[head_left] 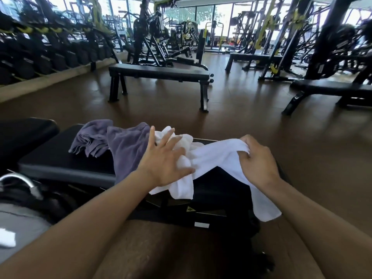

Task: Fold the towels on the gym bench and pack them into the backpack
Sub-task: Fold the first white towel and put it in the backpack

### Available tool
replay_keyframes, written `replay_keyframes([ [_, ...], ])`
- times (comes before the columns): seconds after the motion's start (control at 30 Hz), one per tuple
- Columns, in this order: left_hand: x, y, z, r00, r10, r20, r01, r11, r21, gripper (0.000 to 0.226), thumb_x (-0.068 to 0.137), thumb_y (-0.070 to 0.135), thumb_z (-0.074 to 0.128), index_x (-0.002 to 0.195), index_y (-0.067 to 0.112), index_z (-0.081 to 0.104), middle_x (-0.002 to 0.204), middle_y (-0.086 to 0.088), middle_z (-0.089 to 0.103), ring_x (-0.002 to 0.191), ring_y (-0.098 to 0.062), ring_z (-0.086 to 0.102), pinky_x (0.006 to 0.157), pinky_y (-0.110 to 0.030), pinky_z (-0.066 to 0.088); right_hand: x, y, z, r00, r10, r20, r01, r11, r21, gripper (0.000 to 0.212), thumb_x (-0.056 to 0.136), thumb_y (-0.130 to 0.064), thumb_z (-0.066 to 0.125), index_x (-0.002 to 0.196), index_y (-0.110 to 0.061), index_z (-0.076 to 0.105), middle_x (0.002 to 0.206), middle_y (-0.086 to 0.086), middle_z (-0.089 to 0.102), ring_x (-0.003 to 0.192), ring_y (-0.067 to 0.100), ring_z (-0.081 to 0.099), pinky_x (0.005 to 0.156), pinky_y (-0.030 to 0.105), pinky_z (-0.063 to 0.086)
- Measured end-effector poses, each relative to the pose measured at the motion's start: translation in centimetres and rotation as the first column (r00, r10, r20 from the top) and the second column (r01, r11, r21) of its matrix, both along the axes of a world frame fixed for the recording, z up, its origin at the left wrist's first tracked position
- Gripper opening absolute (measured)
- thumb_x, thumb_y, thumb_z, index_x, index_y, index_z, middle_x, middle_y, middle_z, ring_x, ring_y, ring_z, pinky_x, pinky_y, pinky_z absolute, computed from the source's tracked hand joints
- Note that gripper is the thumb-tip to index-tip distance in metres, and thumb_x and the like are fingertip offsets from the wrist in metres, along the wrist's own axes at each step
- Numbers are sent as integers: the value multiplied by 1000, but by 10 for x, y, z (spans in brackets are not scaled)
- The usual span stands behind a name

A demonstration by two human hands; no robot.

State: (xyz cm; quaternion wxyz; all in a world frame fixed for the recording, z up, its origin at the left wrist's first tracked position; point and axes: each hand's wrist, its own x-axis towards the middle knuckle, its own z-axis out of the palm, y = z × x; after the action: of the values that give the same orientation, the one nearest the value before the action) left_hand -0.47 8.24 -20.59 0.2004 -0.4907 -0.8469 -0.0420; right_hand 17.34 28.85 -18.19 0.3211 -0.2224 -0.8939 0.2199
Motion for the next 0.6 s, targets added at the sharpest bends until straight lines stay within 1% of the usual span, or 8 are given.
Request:
replay_keyframes([
  [0.1, -14, -3, 3, 982, 167, 86, -159, 984, -85, 92, 69, 100, 20, 126, 41, 61, 170, 1, 12, 155, -33, -14, 109, -75, -18, -7, -8, -6, 995, 29, 100, -35, 998, 59, 11, 97, -19, 49, 101, -22, 59, 68, -4, 60, 66, 28, 59, 60, 39, 46],
  [0.17, -28, -9, 3, 905, 286, 315, -266, 958, -106, 94, 70, 98, 34, 142, 39, 48, 171, 1, -4, 152, -38, -25, 107, -75, -19, -13, -11, -8, 986, 35, 165, -52, 994, 99, 15, 96, -22, 49, 107, -24, 59, 73, -2, 64, 71, 30, 61, 64, 39, 48],
  [0.2, -35, -14, 4, 825, 328, 460, -310, 944, -115, 91, 73, 92, 45, 147, 39, 41, 171, 2, -8, 151, -39, -25, 109, -75, -15, -16, -12, -10, 977, 38, 208, -63, 991, 115, 17, 96, -25, 48, 108, -25, 59, 74, -2, 64, 71, 29, 61, 64, 38, 47],
  [0.27, -47, -24, 6, 676, 348, 650, -381, 920, -97, 84, 79, 70, 61, 152, 37, 33, 170, 2, -5, 154, -40, -16, 116, -74, -1, -23, -16, -15, 934, 23, 358, -86, 983, 163, 16, 93, -34, 46, 103, -28, 57, 70, -7, 57, 70, 27, 57, 61, 35, 39],
  [0.3, -52, -30, 4, 648, 354, 674, -419, 905, -72, 82, 82, 60, 62, 154, 35, 31, 170, 2, -1, 155, -39, -9, 117, -73, 6, -26, -17, -18, 901, 4, 433, -97, 976, 193, 14, 93, -37, 48, 102, -30, 56, 72, -7, 55, 74, 27, 58, 62, 34, 38],
  [0.37, -59, -41, 2, 650, 385, 655, -491, 871, -24, 74, 85, 48, 57, 152, 26, 34, 166, -1, 14, 155, -37, 5, 115, -70, 18, -32, -20, -27, 872, -20, 489, -102, 970, 221, 14, 94, -43, 53, 104, -33, 56, 82, -8, 58, 85, 27, 62, 67, 35, 41],
  [0.43, -64, -52, -1, 655, 411, 634, -536, 844, 5, 65, 85, 43, 53, 144, 18, 43, 159, -4, 27, 150, -37, 19, 112, -68, 28, -38, -19, -34, 892, -14, 452, -76, 981, 180, 10, 95, -41, 53, 101, -34, 58, 87, -10, 61, 86, 24, 61, 69, 35, 44],
  [0.6, -68, -72, 5, 607, 436, 665, -603, 797, 28, 61, 83, 42, 52, 137, 13, 49, 147, -6, 43, 139, -35, 38, 106, -63, 39, -53, -9, -42, 871, -32, 490, -93, 969, 228, 7, 99, -38, 50, 105, -35, 54, 85, -10, 59, 87, 24, 62, 69, 35, 45],
])
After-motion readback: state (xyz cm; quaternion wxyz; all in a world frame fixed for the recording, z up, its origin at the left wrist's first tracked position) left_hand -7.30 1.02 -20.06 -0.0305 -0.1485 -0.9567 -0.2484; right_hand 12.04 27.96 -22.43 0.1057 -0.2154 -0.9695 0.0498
